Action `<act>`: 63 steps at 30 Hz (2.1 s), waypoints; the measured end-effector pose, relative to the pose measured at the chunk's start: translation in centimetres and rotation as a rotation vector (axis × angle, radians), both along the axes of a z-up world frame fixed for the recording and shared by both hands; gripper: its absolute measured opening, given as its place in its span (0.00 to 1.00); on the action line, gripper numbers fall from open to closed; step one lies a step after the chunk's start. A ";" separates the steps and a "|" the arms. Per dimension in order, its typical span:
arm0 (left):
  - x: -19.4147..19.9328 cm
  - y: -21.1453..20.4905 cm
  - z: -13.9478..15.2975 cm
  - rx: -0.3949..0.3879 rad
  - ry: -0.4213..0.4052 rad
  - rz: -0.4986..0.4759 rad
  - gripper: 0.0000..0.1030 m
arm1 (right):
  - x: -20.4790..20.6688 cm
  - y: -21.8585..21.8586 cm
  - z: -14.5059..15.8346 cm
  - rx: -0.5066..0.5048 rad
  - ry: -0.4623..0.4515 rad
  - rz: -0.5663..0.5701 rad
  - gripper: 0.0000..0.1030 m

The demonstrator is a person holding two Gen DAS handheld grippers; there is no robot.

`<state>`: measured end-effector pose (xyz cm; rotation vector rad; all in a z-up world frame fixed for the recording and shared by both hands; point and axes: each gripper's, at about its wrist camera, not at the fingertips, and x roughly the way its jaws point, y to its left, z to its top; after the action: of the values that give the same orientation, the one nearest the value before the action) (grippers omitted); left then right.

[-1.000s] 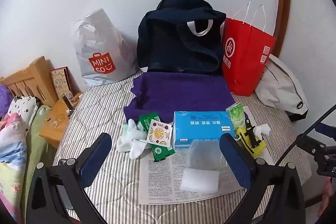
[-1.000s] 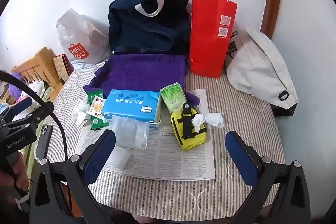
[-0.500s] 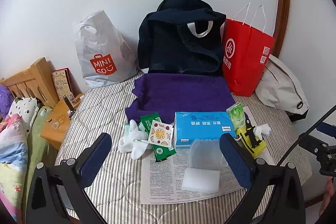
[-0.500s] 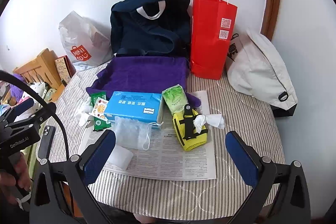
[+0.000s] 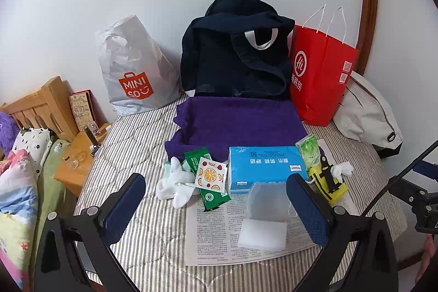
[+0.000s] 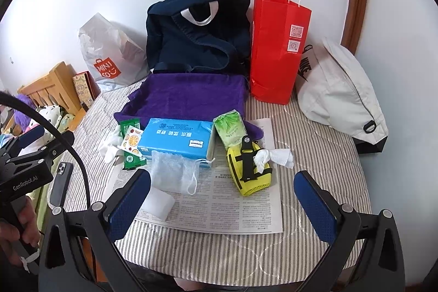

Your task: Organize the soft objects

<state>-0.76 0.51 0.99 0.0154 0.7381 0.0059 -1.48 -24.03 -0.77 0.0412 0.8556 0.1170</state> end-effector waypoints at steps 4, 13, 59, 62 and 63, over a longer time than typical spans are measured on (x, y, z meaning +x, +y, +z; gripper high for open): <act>-0.2 0.0 -0.1 -0.001 -0.002 0.002 1.00 | -0.2 0.0 -0.1 -0.002 -0.004 0.004 1.00; -0.7 0.1 0.0 0.005 -0.011 0.006 1.00 | -0.8 0.0 0.0 0.002 -0.015 0.007 1.00; -0.3 0.6 -0.3 -0.011 -0.011 0.002 1.00 | -0.2 0.5 -0.6 0.015 -0.011 0.016 1.00; 0.1 0.8 -1.0 -0.015 -0.001 0.006 1.00 | 0.3 0.2 -1.1 0.026 -0.010 0.019 1.00; 0.2 0.8 -1.3 -0.015 0.003 0.008 1.00 | 0.5 0.1 -1.3 0.028 -0.009 0.017 1.00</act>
<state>-0.61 1.36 -0.27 -0.0020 0.7408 0.0077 -1.00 -23.95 -2.08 0.0597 0.8459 0.1455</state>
